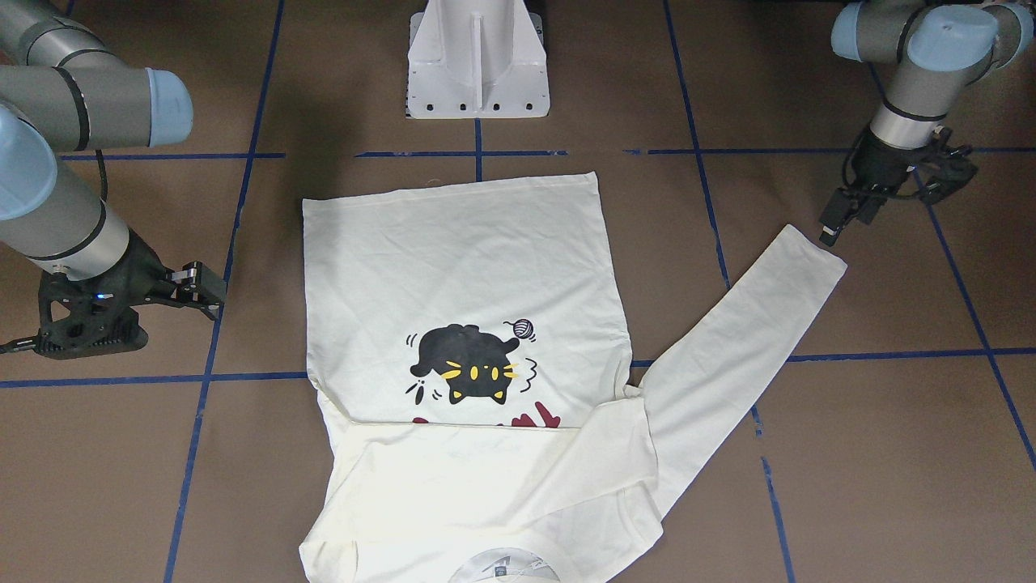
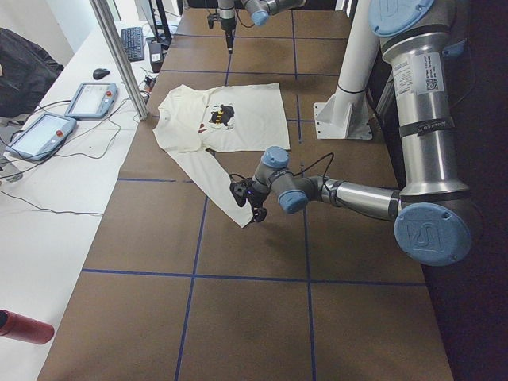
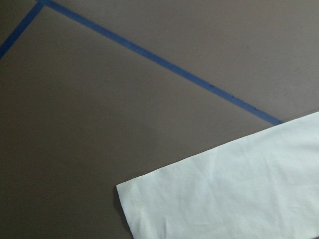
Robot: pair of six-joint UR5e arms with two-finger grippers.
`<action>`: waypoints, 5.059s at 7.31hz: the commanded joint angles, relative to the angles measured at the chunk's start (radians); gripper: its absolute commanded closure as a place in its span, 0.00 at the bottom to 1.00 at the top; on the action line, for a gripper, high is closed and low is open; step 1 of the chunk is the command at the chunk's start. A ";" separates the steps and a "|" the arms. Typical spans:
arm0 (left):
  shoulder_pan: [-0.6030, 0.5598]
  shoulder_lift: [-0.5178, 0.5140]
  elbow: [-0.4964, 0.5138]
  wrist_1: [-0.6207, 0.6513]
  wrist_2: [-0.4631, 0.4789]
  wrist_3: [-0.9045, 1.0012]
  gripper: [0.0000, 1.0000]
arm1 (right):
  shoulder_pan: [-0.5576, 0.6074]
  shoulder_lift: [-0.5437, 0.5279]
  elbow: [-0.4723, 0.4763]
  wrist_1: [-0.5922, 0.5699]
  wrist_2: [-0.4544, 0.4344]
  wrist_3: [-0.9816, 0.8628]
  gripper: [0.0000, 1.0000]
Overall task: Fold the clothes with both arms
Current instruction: 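Move the left gripper to the other sleeve cuff and grasp it, then carry the sleeve with the left gripper across toward the collar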
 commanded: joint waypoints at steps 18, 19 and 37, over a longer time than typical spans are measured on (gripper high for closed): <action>0.110 -0.025 0.046 -0.032 0.062 -0.046 0.74 | 0.002 -0.006 0.024 -0.001 0.031 0.008 0.00; 0.110 -0.025 0.046 -0.032 0.062 -0.046 0.76 | 0.002 -0.006 0.022 -0.001 0.031 0.008 0.00; -0.089 -1.184 0.292 0.430 -0.188 0.037 1.00 | 0.010 -0.343 0.258 0.002 0.013 0.013 0.00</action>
